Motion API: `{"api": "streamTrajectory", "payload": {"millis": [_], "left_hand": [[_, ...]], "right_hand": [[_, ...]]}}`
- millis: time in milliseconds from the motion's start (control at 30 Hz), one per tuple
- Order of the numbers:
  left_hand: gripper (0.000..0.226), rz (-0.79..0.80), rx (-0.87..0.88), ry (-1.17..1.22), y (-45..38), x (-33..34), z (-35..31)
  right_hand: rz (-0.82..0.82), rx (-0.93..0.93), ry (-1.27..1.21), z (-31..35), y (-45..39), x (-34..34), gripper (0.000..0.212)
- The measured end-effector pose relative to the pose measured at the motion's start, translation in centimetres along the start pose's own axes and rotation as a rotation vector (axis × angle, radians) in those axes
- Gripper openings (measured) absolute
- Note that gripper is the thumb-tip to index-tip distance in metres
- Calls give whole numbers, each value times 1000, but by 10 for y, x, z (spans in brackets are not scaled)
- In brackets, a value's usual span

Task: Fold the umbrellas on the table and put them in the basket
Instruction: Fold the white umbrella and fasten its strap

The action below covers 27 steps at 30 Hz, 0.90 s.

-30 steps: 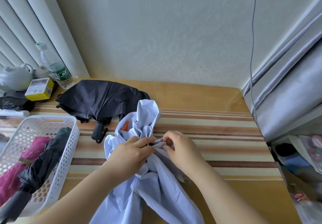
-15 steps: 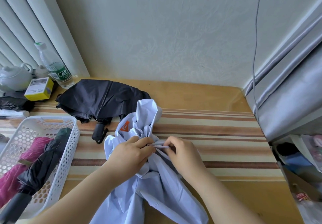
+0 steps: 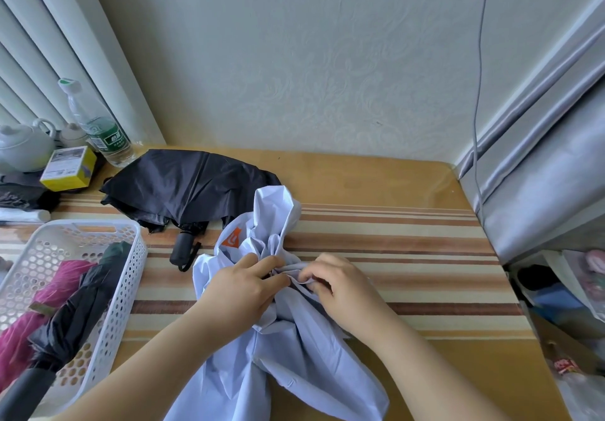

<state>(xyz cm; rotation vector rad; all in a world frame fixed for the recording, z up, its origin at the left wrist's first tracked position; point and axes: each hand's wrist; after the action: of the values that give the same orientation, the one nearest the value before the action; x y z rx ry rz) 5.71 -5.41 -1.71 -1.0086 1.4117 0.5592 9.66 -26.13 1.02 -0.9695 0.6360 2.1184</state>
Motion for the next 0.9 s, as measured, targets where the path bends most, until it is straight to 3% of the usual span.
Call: {"api": "streamTrajectory", "payload": {"millis": [100, 267, 367, 467, 533, 633, 767, 900], "left_hand": [[39, 33, 5, -2, -2, -2, -2], [20, 36, 45, 13, -3, 0, -1], [26, 23, 22, 78, -8, 0, 0], [25, 11, -12, 128, -11, -3, 2], [21, 15, -41, 157, -9, -3, 2], [15, 26, -119, 252, -6, -1, 1], [17, 96, -234, 438, -7, 0, 7], [32, 137, -255, 605, -9, -1, 8]], "right_hand": [[61, -18, 84, 2, -3, 2, 34], [146, -33, 223, 0, -8, 2, 32], [-68, -99, 389, 0, -7, -5, 37], [-98, -50, 215, -5, -1, 1, 28], [-155, -21, 77, -9, 4, 3, 6], [-145, 89, 17, -13, 6, -4, 19], [4, 228, -7, -16, 2, -3, 10], [-66, 285, -62, -17, 1, -1, 13]]}}
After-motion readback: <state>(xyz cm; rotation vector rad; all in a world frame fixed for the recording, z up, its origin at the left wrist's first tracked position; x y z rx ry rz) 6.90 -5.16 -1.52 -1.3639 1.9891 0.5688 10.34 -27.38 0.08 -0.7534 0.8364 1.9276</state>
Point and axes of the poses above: each hand's wrist, its own y-axis away from the middle knuckle, its own x-axis out of the palm, z = x × y, and after that the axes turned 8 degrees about z, right-handed
